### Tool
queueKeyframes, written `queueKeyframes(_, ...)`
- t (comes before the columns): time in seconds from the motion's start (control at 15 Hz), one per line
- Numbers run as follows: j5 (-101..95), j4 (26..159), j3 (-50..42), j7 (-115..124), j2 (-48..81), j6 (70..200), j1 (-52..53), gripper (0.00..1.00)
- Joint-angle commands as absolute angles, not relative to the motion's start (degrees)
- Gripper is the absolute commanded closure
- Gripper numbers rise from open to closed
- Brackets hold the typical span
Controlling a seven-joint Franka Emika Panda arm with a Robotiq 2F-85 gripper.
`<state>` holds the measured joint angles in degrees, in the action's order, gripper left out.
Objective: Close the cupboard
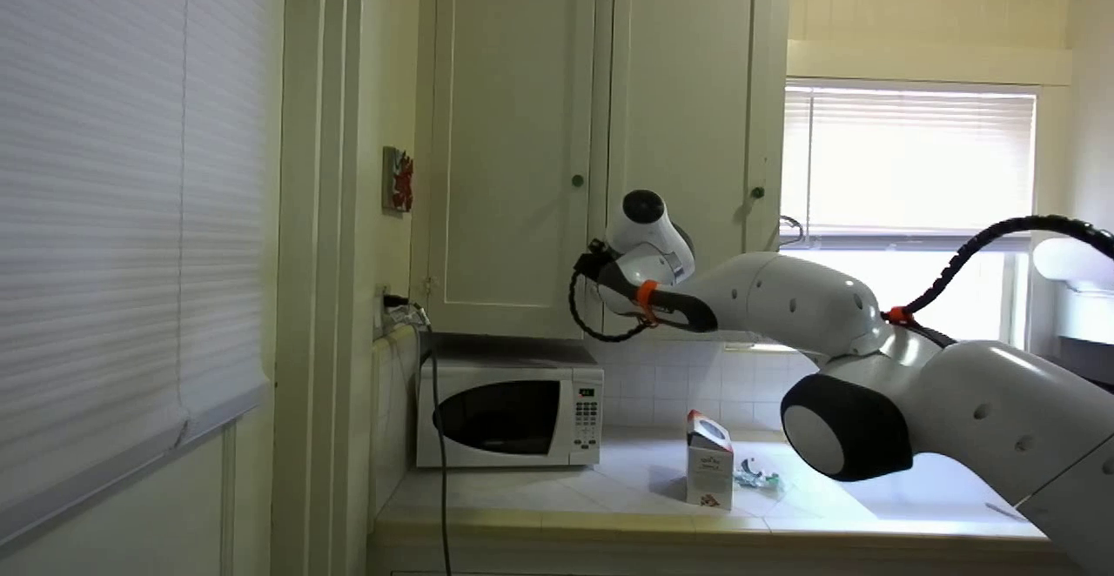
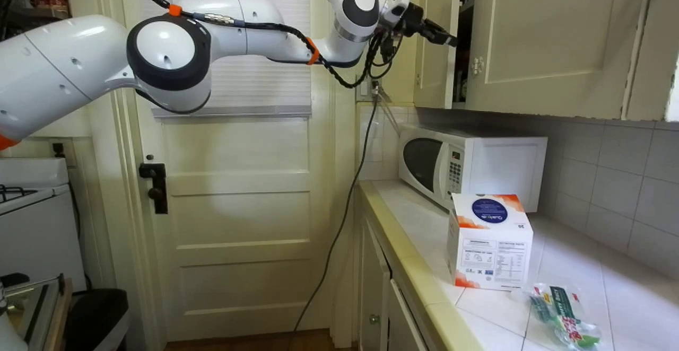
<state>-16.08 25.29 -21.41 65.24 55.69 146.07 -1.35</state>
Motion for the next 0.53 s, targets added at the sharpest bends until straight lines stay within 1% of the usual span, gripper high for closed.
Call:
queueKeyframes(0.0, -11.19, 25.68, -12.85, 53.51, 51.94, 140.15, 1.55, 1.0)
queueKeyframes(0.33, -5.21, 26.5, -4.86, 45.69, 48.39, 131.66, 6.82, 1.0)
queueKeyframes(0.4, -7.15, 25.15, -7.61, 48.6, 50.19, 135.16, 5.8, 0.99)
queueKeyframes(0.47, -6.57, 25.21, -6.65, 47.69, 49.69, 133.86, 6.75, 0.99)
